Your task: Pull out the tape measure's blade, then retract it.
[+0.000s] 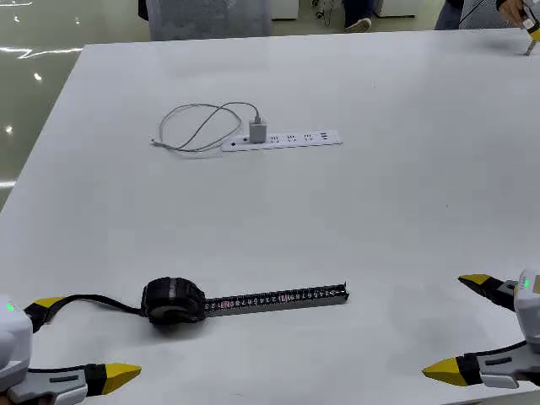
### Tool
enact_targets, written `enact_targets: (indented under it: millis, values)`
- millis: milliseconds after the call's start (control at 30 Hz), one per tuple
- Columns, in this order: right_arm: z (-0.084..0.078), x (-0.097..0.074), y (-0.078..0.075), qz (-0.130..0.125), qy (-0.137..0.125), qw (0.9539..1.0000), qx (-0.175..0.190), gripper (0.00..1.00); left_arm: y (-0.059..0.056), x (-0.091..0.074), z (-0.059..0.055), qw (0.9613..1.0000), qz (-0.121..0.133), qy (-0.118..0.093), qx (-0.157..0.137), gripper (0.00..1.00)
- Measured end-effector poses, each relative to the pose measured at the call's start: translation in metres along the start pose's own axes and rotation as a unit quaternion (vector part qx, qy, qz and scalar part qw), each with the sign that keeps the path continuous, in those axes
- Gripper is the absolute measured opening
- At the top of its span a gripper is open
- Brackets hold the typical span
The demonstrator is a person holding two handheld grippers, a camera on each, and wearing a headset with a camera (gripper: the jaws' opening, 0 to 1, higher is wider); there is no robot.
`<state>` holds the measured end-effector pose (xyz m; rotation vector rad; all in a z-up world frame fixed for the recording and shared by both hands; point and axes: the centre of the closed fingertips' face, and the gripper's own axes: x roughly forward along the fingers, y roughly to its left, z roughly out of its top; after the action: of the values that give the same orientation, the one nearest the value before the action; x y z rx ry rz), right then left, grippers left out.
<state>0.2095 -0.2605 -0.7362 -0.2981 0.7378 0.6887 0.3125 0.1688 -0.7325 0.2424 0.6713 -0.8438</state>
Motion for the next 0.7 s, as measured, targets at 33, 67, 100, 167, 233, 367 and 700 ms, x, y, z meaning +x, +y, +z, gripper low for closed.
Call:
enact_targets:
  millis: [33,67,100,167,233,367,700]
  values:
    - [0.000,0.000,0.000,0.001,0.001,1.0000,-0.001,0.99,0.000,0.000,0.002,1.0000,0.001,-0.005,-0.005,0.99]
    - [0.001,0.000,-0.001,0.000,0.001,1.0000,-0.001,0.99,0.001,-0.001,0.003,0.9999,0.003,-0.007,-0.009,0.99]
    - [0.001,-0.001,-0.002,0.000,0.001,1.0000,0.000,0.99,0.001,-0.001,0.004,0.9999,0.003,-0.008,-0.012,0.99]
    - [0.002,-0.002,-0.003,0.003,0.004,1.0000,0.008,0.99,0.001,-0.001,0.003,0.9999,0.003,-0.005,-0.014,0.99]
    - [0.001,-0.001,-0.004,0.003,0.011,0.9999,0.001,0.99,0.001,0.000,0.003,0.9999,0.002,0.000,-0.015,0.99]
    - [0.006,0.001,-0.010,-0.006,0.017,0.9998,-0.007,0.99,0.003,0.002,0.006,0.9999,0.011,0.009,-0.007,0.99]
    - [0.023,0.010,-0.020,0.012,0.030,0.9985,-0.044,0.99,-0.001,0.017,0.028,0.9995,0.023,0.005,-0.022,0.99]
